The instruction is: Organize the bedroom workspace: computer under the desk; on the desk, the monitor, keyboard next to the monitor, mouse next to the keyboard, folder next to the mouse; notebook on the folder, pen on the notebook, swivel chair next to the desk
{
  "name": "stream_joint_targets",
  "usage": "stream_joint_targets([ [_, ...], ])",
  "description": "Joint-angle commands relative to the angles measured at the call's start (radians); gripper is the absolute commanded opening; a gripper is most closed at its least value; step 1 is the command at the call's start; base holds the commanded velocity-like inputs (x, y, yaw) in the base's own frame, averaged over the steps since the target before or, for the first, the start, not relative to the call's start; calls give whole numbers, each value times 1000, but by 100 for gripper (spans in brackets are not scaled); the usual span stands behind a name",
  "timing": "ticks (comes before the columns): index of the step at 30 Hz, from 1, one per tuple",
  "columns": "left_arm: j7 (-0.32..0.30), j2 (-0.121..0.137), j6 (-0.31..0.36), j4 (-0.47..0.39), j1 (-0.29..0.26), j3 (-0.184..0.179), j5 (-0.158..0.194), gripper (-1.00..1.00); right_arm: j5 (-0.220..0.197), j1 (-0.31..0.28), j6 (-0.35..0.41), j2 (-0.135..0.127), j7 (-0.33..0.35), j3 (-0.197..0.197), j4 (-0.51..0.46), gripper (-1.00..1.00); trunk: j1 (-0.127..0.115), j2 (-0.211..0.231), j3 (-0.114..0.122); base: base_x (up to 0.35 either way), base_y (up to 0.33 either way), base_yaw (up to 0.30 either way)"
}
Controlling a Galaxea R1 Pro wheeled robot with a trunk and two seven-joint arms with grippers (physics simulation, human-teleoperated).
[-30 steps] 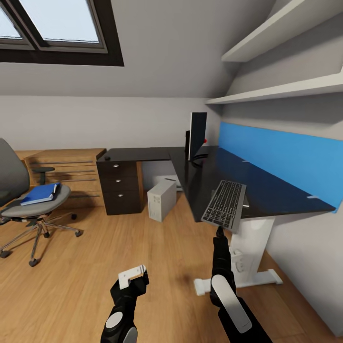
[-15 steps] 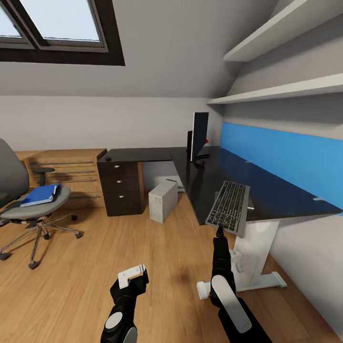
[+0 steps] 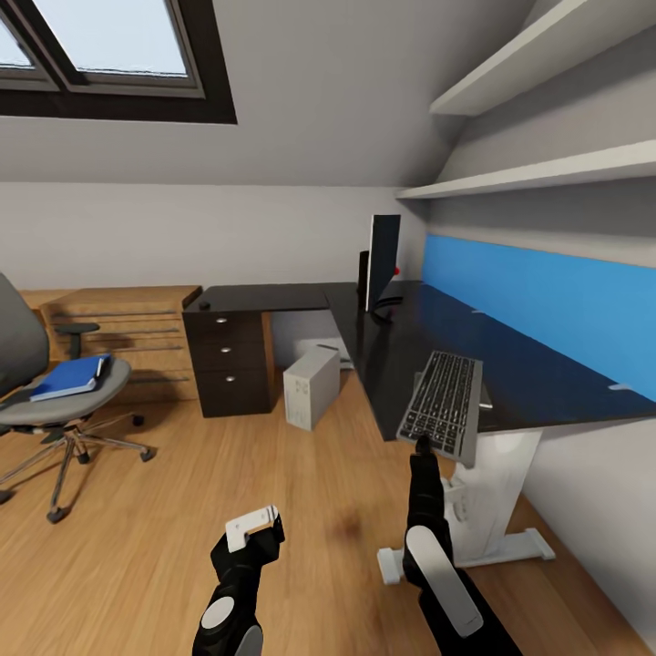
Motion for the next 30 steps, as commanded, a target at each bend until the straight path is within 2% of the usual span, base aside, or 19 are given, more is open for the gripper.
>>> stream_joint_targets([
  [1, 6, 0, 4, -1, -1, -1, 4, 100, -2, -1, -5, 0, -4, 1, -1, 100, 0, 0, -1, 230, 0, 0],
  [9, 9, 0, 5, -1, -1, -1, 5, 100, 0, -1, -6, -1, -4, -2, -1, 100, 0, 0, -1, 72, 0, 0],
  [11, 9, 0, 5, -1, -1, -1, 6, 100, 0, -1, -8, -6, -4, -3, -2, 100, 0, 0, -1, 6, 0, 0],
  [15, 9, 0, 5, -1, -1, -1, 5, 100, -1, -1, -10, -25, -3, -7, -4, 100, -15, 28, 11, 2, 0, 0],
  [18, 9, 0, 5, -1, -1, -1, 5, 100, 0, -1, -10, -31, -2, -9, -5, 100, -15, 28, 11, 0, 0, 0],
  [30, 8, 0, 5, 0, -1, -1, 7, 100, 0, -1, -7, -35, -5, -29, -8, 100, -15, 28, 11, 0, 0, 0],
])
